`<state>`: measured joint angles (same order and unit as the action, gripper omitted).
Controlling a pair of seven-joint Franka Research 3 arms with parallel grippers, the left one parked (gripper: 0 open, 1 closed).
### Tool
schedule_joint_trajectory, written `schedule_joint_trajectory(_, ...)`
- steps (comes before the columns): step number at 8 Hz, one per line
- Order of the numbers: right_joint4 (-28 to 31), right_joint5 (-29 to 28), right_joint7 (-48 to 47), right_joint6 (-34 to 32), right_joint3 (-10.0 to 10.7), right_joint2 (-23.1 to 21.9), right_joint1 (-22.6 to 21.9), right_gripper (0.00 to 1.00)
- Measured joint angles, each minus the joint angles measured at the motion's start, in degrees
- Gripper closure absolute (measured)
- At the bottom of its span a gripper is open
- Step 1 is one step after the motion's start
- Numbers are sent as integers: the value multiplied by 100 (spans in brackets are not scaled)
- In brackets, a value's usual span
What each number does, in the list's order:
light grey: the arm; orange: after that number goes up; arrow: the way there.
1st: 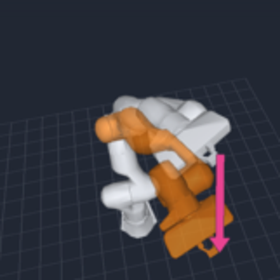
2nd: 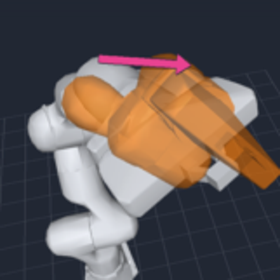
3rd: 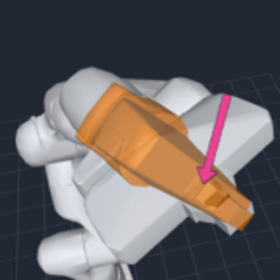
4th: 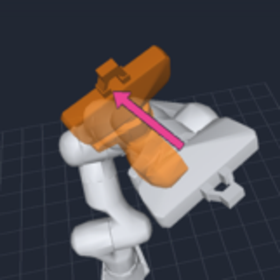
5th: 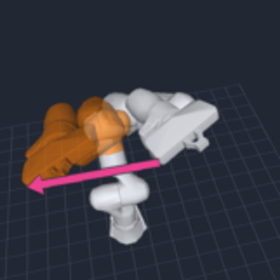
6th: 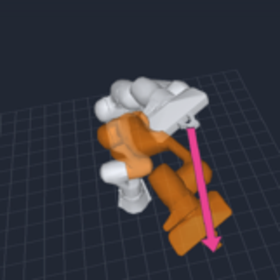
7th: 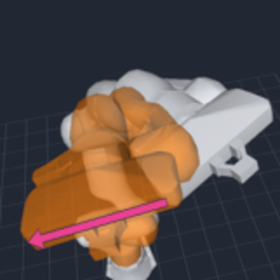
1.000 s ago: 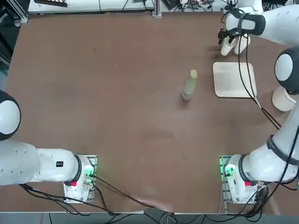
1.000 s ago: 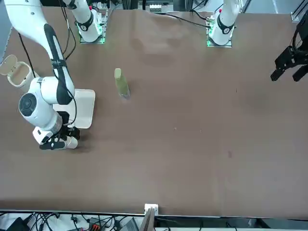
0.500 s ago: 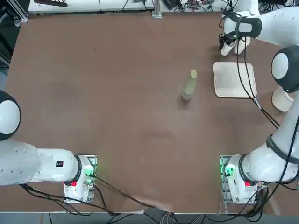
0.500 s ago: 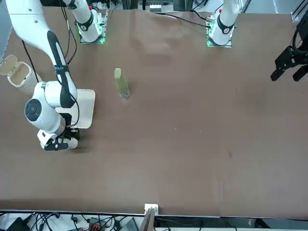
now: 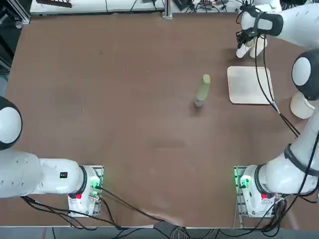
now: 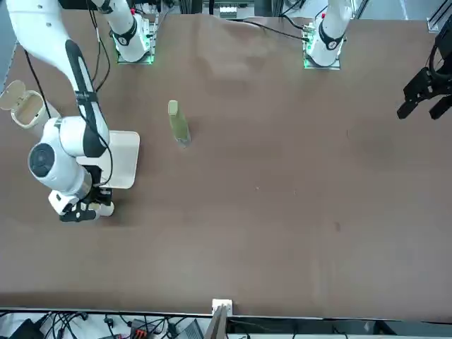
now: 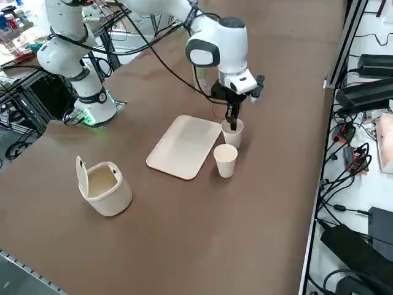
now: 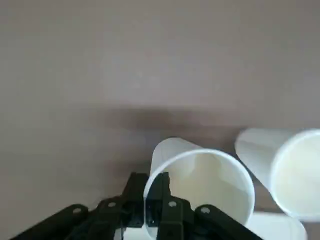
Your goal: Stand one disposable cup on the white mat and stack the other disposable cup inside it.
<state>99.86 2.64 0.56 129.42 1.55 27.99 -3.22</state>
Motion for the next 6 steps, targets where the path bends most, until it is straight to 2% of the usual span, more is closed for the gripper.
schedule_joint_trajectory(2,124,4,-232,-839,10,-526,6,98)
schedule_joint_trajectory(3,456,11,-332,-918,10,-807,6,98)
schedule_joint_trajectory(6,1929,16,-553,-348,1,-1596,-3,98)
